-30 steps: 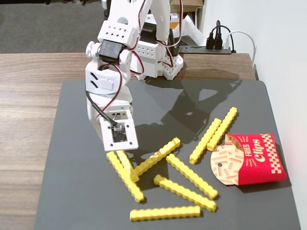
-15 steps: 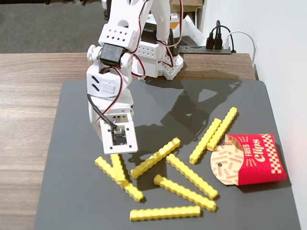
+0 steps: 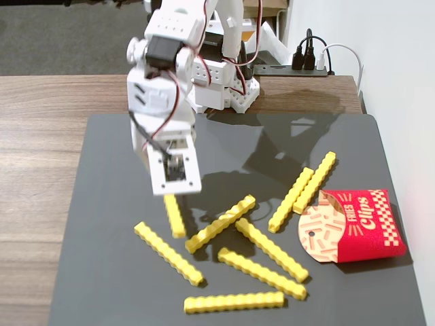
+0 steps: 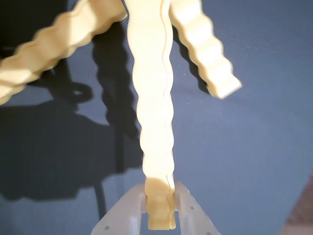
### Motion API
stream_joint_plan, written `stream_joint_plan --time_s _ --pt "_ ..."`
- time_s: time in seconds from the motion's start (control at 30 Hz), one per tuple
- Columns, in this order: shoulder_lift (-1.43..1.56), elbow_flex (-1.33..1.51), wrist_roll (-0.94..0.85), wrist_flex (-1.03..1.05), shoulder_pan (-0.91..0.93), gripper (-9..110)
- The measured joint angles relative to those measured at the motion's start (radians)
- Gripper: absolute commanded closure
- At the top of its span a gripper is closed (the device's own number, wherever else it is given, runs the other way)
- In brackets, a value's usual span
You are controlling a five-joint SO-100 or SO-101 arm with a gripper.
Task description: Grab a fry
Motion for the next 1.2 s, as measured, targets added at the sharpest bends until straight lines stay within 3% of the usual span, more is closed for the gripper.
stream_joint_plan --time_s 0.3,0.6,0.93,1.2 --pt "0.330 0.078 0.020 0.192 -0.032 101" --pt "0.517 0.086 0.298 0.328 -0.155 101" --pt "0.532 -0.044 0.580 0.526 -0.285 101" --pt "0.459 -0.112 0.626 0.565 -0.305 101"
